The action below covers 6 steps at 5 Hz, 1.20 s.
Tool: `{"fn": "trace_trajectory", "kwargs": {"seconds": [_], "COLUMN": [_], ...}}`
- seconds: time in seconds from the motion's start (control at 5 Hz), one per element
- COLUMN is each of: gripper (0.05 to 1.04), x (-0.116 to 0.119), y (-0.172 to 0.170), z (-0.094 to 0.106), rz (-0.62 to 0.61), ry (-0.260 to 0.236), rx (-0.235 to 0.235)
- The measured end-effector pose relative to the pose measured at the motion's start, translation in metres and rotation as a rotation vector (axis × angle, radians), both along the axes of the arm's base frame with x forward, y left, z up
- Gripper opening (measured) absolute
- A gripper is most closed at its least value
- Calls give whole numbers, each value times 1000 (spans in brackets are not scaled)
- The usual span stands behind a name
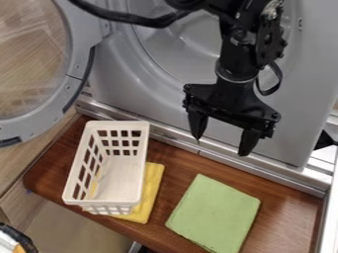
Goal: Pick the white basket and put it on top of the green cloth
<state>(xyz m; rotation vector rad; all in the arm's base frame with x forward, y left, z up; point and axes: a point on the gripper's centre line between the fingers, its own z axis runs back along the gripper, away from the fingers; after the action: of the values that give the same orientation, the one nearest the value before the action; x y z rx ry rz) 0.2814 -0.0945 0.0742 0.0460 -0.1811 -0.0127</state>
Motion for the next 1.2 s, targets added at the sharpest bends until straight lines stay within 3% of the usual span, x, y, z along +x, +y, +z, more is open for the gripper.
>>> {"fn": "trace_trajectory", "kwargs": {"seconds": [0.2,0.4,0.6,0.8,1.0,1.2], "gripper": [999,999,999,999,999,999], "x": [-4,-16,-27,-36,-31,-29], "y": [2,14,25,53,78,85], "z": [-9,-11,-14,-26,-40,-51], "rz": [7,90,141,220,216,185], "ry": [33,73,93,123,85,15], "rx": [17,100,139,137,51,30]}}
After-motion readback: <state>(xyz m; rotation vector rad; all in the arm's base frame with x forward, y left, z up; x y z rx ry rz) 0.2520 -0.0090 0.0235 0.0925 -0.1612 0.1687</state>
